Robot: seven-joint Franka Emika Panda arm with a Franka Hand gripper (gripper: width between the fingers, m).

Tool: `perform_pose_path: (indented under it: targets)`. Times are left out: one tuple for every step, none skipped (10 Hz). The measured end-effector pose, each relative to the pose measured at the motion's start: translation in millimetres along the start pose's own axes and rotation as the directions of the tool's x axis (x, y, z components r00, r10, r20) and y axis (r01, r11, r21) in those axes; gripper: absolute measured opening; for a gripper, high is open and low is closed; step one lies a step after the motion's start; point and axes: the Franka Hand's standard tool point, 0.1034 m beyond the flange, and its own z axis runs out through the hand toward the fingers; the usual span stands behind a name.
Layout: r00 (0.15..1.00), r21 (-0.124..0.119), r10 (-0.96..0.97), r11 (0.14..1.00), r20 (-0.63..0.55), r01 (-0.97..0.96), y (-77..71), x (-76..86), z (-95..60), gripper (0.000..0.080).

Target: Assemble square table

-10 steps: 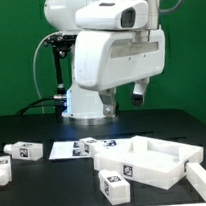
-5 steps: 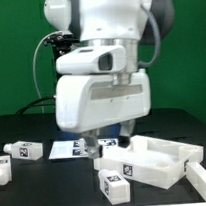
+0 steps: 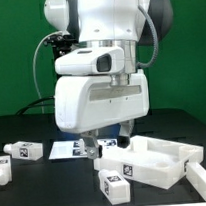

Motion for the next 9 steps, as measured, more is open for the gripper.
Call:
perform_pose_path:
  targets:
    - [0.999, -0.003, 0.039, 0.999, -0.009, -0.039, -0.5, 0.3, 8.4, 0.0649]
    - [0.996, -0.002, 0.084, 0.996, -0.022, -0.084, -1.1, 0.2, 17.2, 0.0649]
    - [0.993, 0.008, 0.113, 0.994, -0.025, -0.113, -2.7, -1.3, 26.0, 0.0649]
    - [0.991, 0.020, 0.134, 0.991, -0.020, -0.133, -4.4, -2.6, 35.5, 0.0649]
    - [0.989, 0.028, 0.146, 0.989, -0.014, -0.146, -7.5, -4.0, 41.2, 0.0649]
    - [0.989, 0.031, 0.147, 0.989, -0.013, -0.147, -10.9, -4.1, 45.0, 0.0649]
    - [0.989, 0.034, 0.145, 0.989, -0.013, -0.145, -14.9, -4.9, 52.1, 0.0649]
    - [0.989, 0.041, 0.149, 0.988, -0.006, -0.148, -16.9, -8.0, 58.8, 0.0649]
    - [0.991, 0.038, 0.136, 0.990, -0.008, -0.135, -14.4, -10.8, 59.5, 0.0649]
